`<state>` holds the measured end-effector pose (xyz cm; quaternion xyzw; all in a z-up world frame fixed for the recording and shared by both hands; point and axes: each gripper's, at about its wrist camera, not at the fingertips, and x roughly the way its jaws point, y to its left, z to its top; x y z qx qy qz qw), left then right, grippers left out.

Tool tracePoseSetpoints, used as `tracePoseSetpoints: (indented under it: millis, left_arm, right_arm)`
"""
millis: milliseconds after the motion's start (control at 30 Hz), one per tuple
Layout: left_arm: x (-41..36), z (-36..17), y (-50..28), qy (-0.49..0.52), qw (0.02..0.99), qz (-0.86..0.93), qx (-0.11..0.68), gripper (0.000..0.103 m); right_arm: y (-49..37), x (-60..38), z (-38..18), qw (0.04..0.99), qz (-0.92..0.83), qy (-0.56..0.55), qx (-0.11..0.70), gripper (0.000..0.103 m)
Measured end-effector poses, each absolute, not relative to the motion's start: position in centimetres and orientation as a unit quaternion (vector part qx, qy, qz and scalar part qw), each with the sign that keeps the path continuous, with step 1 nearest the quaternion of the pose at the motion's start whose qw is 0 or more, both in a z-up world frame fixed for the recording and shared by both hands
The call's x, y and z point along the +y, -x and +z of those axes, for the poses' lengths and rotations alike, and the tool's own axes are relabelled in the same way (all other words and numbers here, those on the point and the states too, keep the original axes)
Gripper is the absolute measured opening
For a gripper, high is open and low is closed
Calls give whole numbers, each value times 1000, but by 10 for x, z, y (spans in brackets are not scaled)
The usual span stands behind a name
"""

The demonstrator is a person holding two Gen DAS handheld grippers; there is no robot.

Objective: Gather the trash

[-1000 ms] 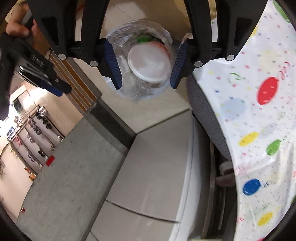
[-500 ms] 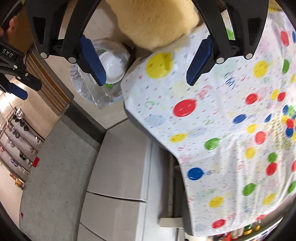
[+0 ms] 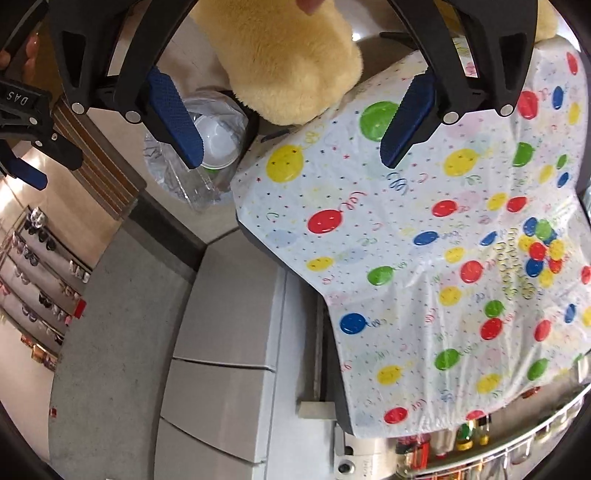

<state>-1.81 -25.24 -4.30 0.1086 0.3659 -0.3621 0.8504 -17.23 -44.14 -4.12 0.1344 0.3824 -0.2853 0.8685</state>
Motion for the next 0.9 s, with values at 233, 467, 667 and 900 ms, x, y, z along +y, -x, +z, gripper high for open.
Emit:
tracePoseSetpoints:
  millis: [233, 467, 667, 900]
  left_arm:
    - [-236, -40, 13, -113, 863, -324, 371, 96]
    - [-233, -44, 9, -115, 861, -313, 384, 96]
    - [-237, -44, 12, -117, 857, -319, 387, 96]
    - [-238, -44, 14, -117, 856, -321, 387, 96]
  right_arm:
    - [161, -431, -46, 861, -281, -102, 411, 97]
    - [162, -432, -47, 857, -290, -97, 415, 97]
    - [162, -434, -50, 855, -288, -99, 420, 97]
    - [164, -436, -50, 855, -290, -103, 416, 97]
